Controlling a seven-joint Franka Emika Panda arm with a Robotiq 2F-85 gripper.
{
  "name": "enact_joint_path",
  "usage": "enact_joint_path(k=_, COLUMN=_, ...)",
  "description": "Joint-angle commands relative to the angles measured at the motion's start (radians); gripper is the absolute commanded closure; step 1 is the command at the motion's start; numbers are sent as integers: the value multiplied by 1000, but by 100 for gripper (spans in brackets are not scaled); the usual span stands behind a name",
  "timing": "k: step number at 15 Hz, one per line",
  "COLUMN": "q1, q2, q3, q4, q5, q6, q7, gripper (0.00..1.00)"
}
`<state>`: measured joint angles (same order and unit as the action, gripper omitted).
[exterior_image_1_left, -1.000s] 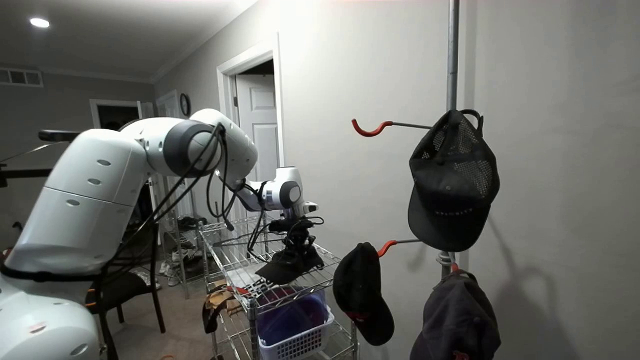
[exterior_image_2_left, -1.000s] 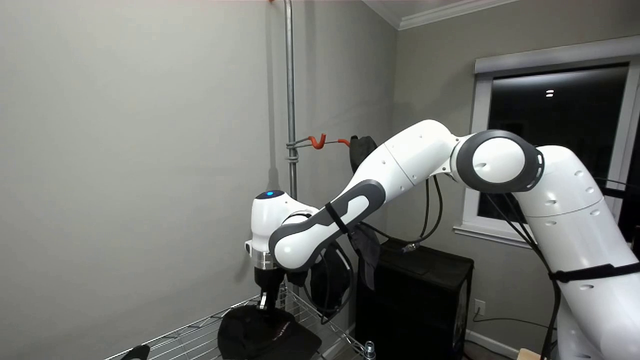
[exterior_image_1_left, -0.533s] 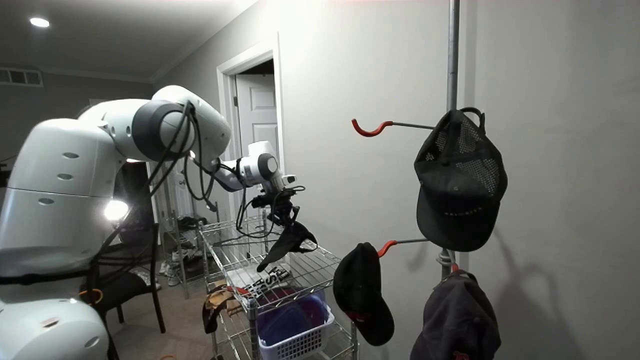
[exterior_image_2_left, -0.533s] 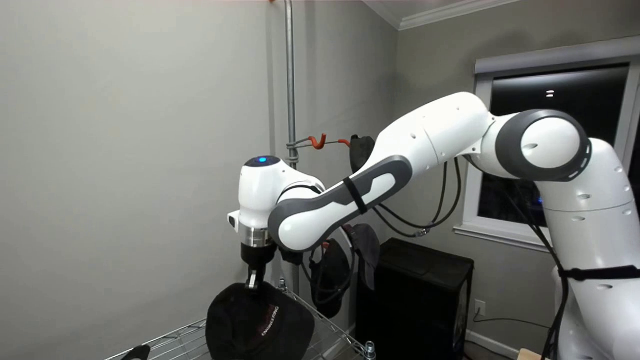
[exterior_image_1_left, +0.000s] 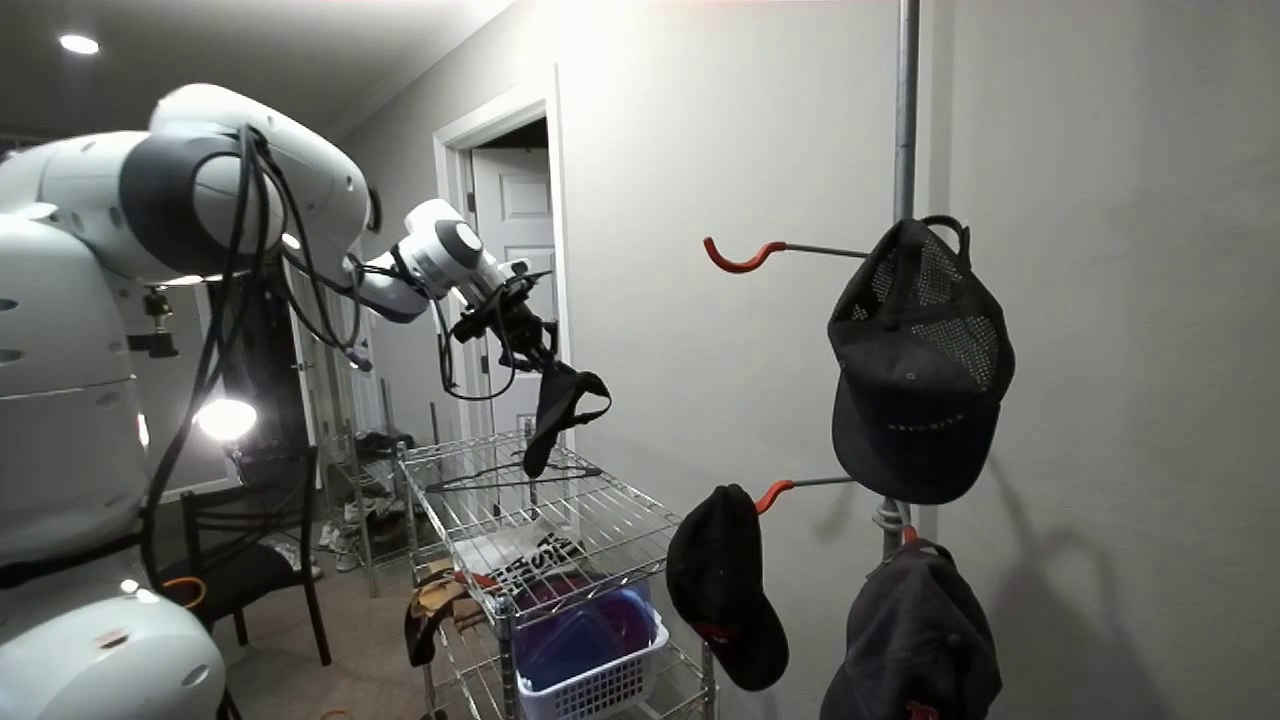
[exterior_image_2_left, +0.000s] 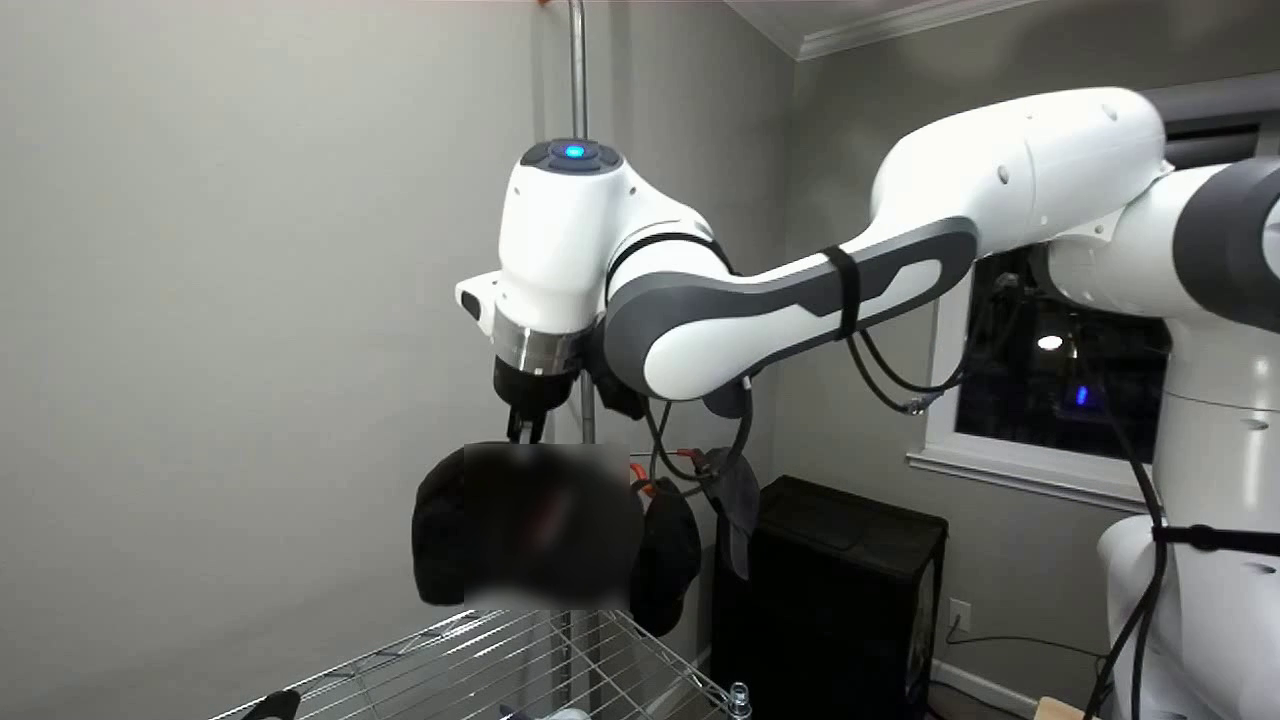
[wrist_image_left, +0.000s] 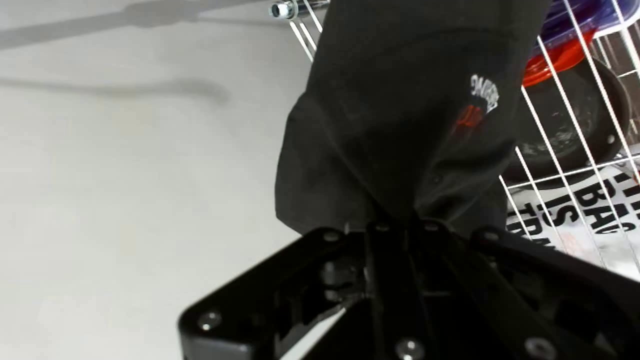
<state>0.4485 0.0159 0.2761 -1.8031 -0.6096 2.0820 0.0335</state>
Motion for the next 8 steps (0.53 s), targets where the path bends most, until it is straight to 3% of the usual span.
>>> enact_joint_path(k=1, q1=-40, q2=-132, q3=35, q4=-30, q5=-88, q6=-54, q7=23, gripper=97)
enact_joint_path(k=8, q1=-133, q2=-278, q3=44, q4=10, q5=-136, q6=-82, q7=20, gripper=97)
